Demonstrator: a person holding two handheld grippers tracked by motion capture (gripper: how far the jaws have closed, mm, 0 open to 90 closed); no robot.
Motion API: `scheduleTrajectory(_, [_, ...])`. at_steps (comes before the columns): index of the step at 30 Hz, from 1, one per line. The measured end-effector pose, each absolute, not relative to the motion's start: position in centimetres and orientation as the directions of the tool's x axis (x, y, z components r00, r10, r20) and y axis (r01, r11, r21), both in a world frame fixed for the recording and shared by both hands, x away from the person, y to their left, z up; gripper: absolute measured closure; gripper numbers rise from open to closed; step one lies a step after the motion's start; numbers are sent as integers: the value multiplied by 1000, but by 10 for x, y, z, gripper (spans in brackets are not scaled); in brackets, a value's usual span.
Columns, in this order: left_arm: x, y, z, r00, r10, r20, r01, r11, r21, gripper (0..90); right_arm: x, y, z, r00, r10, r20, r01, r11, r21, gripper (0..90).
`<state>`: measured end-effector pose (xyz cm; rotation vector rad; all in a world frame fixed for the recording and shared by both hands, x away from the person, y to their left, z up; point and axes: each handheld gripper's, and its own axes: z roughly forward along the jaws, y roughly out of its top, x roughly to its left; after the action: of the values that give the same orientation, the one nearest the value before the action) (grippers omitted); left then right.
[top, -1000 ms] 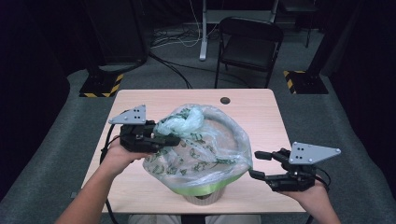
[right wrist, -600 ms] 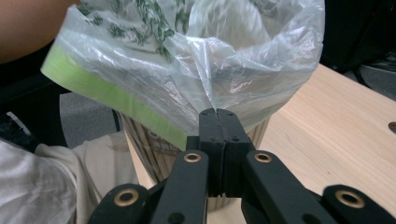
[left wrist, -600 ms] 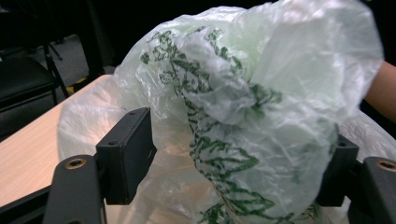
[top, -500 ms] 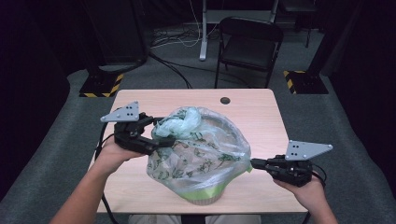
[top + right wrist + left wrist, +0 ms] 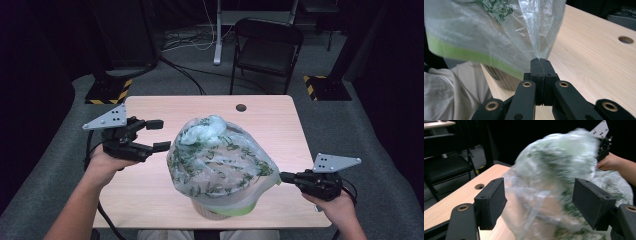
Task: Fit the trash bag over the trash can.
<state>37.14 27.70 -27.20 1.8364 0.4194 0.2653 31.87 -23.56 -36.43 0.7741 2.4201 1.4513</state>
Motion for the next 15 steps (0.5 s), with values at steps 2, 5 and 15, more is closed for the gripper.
scheduleTrajectory(2, [374, 281, -277, 898, 438, -33, 165, -267, 949, 277, 320, -240, -368, -829, 552, 87, 341, 376, 862, 900])
scheduleTrajectory(5, [381, 283, -290, 888, 454, -66, 209, -273, 939, 304, 321, -245, -374, -818, 567, 97, 362, 375, 854, 900])
scheduleTrajectory(15, [388, 267, -313, 909, 402, -113, 238, -276, 931, 397, 319, -239, -365, -840, 531, 111, 323, 324, 889, 557])
